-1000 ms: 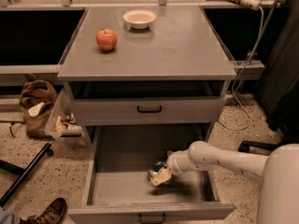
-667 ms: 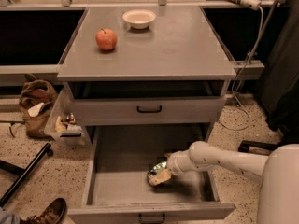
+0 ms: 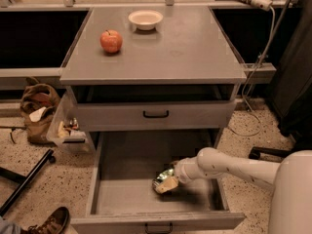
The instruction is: Pick green can from middle drawer and place on counter
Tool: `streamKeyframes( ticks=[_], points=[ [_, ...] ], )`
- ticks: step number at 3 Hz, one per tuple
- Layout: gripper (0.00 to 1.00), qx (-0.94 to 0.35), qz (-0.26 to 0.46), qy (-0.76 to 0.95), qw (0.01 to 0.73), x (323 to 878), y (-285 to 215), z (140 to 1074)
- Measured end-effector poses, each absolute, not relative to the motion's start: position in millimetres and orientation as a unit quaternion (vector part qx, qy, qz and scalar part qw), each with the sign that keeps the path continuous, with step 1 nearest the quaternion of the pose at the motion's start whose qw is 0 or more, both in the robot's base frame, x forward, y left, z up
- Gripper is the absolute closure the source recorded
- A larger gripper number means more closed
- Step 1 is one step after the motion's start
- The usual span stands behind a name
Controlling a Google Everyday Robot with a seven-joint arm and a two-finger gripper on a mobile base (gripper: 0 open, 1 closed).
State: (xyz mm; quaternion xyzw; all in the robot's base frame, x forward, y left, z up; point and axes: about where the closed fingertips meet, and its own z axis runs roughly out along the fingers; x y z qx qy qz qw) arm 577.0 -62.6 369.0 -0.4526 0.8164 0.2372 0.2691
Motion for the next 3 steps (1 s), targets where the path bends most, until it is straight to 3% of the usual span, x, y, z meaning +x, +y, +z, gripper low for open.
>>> streamKeyframes(
  ticks=[1,2,3],
  points=[
    [0.88,-0.439,0.237,0.817,0.288,574.8,-68.6,390.4],
    [1.0,-0.433,0.241,0.808,0.32,563.6,-77.7,452.1],
    [1.0,-0.442,0.213,0.796,0.354,553.3,-83.8,536.4]
  ],
)
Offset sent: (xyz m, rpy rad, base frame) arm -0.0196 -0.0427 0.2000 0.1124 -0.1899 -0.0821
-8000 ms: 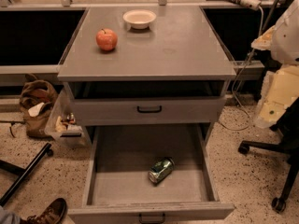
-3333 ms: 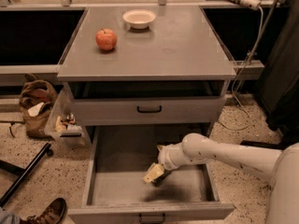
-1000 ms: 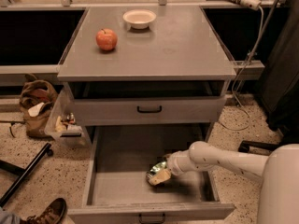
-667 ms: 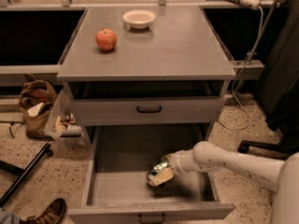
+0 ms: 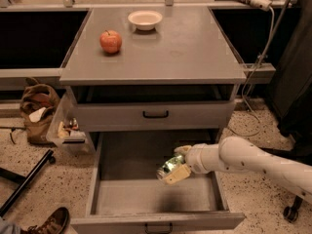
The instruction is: Pick green can from middle drawer and place on counter
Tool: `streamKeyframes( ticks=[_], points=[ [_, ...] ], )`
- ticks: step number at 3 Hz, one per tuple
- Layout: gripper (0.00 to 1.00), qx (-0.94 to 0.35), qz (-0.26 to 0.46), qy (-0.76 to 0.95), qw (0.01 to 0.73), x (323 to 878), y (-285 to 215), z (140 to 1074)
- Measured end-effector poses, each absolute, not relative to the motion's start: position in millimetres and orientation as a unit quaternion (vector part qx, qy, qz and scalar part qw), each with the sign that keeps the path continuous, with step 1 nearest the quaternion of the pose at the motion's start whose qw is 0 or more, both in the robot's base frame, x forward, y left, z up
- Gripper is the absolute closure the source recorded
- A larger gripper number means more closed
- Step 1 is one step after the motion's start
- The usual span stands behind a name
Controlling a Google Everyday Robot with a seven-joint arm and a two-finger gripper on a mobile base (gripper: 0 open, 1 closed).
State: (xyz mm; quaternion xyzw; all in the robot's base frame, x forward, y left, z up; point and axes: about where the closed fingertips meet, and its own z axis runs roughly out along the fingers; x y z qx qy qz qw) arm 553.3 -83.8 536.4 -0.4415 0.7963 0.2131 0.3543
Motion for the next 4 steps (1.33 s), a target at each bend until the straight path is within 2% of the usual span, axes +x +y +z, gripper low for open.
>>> streamKeyframes(
  ticks=[2,3,4],
  points=[
    [1.0,-0.451,0.096,0.782,0.418,577.1,-92.0,682.6],
    [1.0,-0.451,0.096,0.782,0.418,577.1,-92.0,682.6],
    [1.0,-0.448,0.097,0.776,0.434,585.2,-97.3,722.0]
  ],
)
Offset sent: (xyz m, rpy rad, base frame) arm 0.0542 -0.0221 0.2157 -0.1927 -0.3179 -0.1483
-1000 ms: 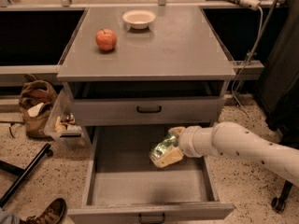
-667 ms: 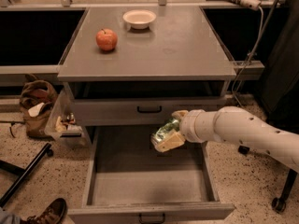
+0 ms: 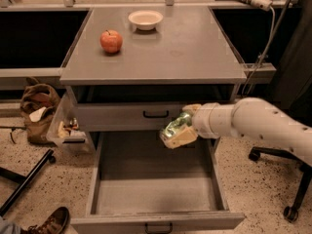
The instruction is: Pick green can from middle drawer and place on counter
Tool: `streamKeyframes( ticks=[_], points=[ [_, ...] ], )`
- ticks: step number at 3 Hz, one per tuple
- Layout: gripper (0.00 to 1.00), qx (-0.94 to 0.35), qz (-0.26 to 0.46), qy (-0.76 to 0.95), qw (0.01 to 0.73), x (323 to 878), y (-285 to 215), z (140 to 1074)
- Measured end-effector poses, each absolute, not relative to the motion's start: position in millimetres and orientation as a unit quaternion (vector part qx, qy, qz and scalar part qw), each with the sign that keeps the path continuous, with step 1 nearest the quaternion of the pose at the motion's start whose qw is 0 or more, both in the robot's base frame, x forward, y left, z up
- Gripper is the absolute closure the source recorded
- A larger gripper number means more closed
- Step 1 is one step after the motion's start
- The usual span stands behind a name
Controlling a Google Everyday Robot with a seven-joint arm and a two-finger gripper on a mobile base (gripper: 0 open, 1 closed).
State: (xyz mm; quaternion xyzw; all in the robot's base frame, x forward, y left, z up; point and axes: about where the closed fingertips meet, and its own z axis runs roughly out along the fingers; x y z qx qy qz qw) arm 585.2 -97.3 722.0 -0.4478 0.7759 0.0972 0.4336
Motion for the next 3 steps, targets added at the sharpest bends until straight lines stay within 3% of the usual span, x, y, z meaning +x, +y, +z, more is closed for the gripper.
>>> streamKeyframes(
  ticks=[2,3],
  points=[
    [1.0,-0.442,0.084,0.763,0.463,623.4,-106.1,879.1],
    [1.0,-0.453,0.071,0.754,0.47,648.4,-96.8,907.0]
  ],
)
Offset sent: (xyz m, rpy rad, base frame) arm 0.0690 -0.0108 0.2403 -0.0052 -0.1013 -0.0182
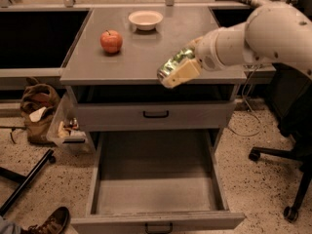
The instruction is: Pick green can from middle drawer and place on counter
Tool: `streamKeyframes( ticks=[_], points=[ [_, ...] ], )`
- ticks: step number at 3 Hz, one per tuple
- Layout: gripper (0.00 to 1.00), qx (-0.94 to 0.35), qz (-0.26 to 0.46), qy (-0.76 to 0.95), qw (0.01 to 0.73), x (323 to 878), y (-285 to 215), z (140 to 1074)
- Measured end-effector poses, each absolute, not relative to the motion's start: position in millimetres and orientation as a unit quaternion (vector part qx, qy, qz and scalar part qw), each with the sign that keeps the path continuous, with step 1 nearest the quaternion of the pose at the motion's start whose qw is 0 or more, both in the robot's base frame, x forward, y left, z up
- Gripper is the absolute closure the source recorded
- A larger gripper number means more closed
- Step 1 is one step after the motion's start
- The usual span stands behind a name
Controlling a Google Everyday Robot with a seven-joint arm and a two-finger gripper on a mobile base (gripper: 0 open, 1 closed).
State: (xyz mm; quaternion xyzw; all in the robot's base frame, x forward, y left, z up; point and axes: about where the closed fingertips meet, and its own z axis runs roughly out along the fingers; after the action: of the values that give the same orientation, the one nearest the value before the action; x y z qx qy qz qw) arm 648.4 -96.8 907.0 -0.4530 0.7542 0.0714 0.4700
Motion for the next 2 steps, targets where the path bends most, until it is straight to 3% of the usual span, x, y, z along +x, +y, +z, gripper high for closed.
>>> streamKeyframes(
  ticks=[2],
  points=[
    [1.0,-0.457,-0.004,0.758,0.466,720.1,-54.4,909.4]
  ],
)
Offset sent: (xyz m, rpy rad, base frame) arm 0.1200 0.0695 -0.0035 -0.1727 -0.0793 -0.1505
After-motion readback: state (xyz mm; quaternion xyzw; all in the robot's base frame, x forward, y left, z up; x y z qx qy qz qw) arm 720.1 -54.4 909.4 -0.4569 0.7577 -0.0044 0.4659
